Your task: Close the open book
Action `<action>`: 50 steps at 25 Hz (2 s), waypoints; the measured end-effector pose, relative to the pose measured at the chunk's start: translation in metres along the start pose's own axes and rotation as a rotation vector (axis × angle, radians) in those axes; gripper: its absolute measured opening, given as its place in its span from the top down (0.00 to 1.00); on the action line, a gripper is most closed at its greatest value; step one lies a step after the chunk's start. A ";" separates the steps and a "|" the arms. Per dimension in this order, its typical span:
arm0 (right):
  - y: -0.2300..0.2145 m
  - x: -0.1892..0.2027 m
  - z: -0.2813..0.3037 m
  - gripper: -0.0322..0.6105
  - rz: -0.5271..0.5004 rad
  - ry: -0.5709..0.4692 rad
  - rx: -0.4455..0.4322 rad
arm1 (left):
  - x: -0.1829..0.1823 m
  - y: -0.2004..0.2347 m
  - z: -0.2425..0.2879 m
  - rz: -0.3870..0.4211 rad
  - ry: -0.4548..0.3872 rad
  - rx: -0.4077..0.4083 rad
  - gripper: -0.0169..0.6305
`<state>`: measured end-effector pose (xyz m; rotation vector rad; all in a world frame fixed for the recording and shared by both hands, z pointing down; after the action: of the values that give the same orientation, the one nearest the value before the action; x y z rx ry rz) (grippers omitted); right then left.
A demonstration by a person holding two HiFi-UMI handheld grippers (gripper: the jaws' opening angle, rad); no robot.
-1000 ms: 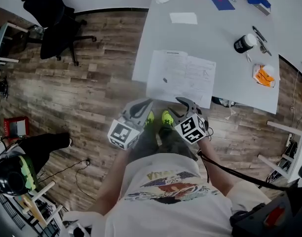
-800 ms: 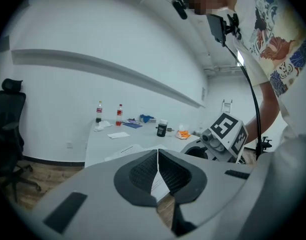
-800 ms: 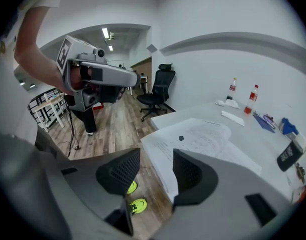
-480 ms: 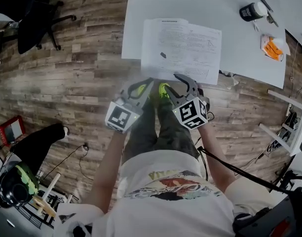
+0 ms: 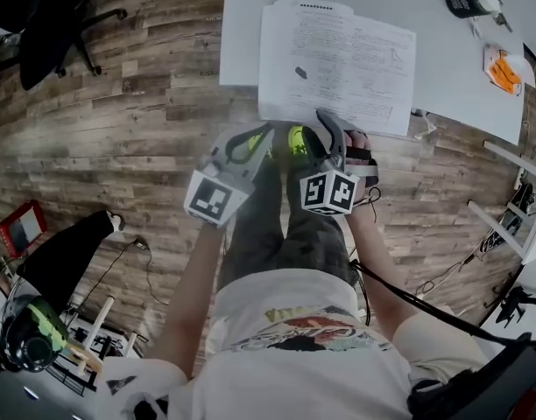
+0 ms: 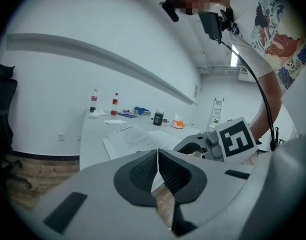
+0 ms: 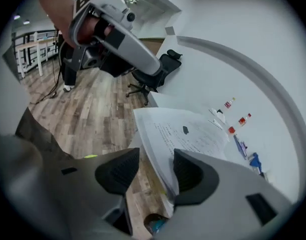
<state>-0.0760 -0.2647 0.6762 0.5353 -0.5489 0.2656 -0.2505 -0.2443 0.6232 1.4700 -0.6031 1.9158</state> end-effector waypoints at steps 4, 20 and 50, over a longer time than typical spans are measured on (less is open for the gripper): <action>0.017 0.000 0.015 0.61 -0.078 0.051 0.070 | 0.003 0.008 -0.015 -0.013 0.003 -0.009 0.95; 0.029 -0.002 0.046 0.59 -0.071 0.081 0.262 | 0.016 0.017 -0.022 -0.053 0.005 0.013 0.95; -0.064 -0.010 -0.086 0.90 0.600 -0.072 0.015 | -0.100 -0.032 -0.026 -0.014 -0.022 0.026 0.95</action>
<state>-0.0239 -0.2715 0.5826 0.3848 -0.7718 0.8225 -0.2284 -0.2254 0.5186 1.5099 -0.5783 1.9056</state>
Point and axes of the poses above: the fingertips, and each gripper's own axes: z forward along the fingers, y to its left, x out of its underside, the point moved 10 cm from there along -z, backward along the fingers, and after that the axes turned 7 degrees about z, right-handed, at the moved point
